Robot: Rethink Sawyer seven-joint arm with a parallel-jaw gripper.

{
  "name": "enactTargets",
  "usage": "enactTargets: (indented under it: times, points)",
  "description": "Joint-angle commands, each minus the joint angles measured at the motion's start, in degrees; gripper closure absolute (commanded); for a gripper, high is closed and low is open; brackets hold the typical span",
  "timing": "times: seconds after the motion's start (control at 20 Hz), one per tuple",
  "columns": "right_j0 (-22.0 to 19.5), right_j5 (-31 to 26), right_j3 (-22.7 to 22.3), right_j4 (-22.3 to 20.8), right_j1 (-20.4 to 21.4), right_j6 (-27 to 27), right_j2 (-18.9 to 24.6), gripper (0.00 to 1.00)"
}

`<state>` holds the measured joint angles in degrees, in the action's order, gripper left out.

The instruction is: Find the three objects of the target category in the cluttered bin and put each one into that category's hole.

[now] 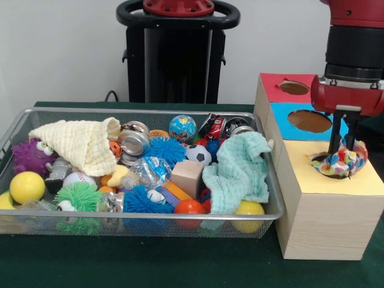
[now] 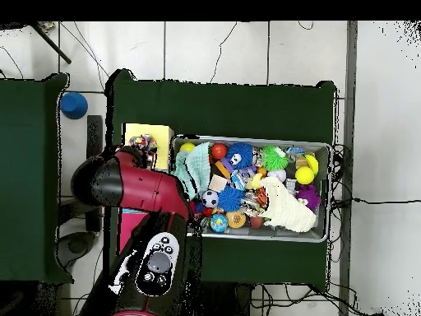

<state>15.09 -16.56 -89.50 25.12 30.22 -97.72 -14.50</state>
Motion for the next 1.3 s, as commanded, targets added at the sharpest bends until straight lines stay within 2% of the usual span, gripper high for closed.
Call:
enactTargets:
  times: [0.05,1.3]
  points:
    - [-0.7,2.2,-0.4,3.2,-3.0,-16.1,2.1,1.00]
    - [-1.4,4.7,-0.8,2.1,-4.8,-14.6,1.7,1.00]
